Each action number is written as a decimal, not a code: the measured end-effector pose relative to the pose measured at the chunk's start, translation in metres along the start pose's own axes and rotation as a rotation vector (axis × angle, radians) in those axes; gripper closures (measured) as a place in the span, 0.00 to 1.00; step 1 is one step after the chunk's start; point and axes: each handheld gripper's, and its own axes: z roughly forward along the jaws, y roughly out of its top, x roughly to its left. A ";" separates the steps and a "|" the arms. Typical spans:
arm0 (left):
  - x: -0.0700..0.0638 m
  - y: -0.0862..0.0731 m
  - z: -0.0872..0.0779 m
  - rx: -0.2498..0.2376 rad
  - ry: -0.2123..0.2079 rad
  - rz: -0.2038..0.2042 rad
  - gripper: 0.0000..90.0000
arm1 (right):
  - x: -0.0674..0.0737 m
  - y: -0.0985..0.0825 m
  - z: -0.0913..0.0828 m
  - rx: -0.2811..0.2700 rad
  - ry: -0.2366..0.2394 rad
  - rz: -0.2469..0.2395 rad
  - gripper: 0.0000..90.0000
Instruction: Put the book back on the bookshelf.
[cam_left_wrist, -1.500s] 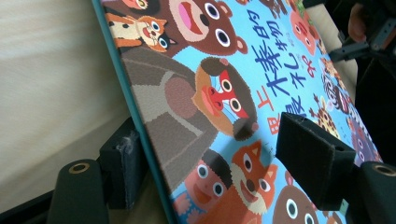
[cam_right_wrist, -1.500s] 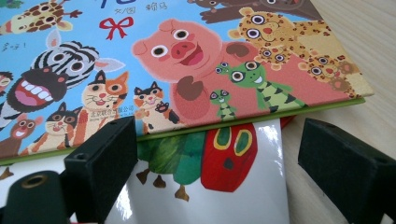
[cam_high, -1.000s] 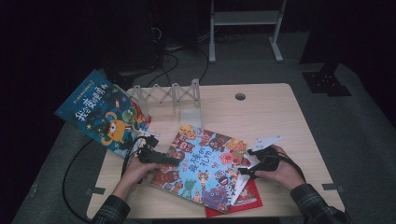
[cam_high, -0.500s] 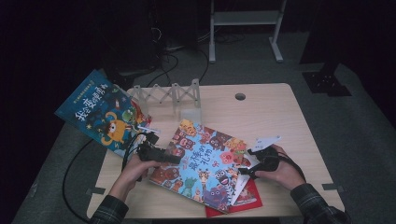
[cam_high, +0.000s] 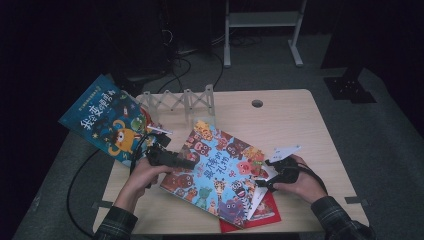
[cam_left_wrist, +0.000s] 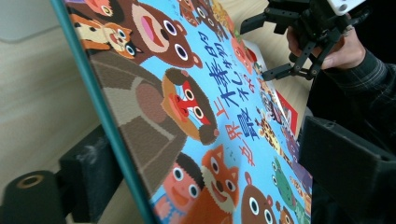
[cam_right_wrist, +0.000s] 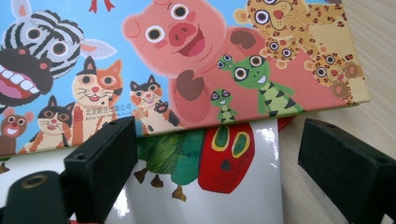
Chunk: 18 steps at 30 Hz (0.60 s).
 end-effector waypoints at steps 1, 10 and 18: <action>-0.002 0.002 -0.002 -0.005 -0.003 0.002 0.13 | 0.000 0.000 0.000 0.002 0.001 0.001 0.12; -0.016 0.020 -0.011 -0.003 -0.011 0.010 0.24 | -0.001 0.000 0.000 0.004 0.005 -0.006 0.12; -0.022 0.030 -0.015 -0.009 -0.022 0.006 0.39 | -0.001 0.001 0.000 0.006 0.006 -0.012 0.12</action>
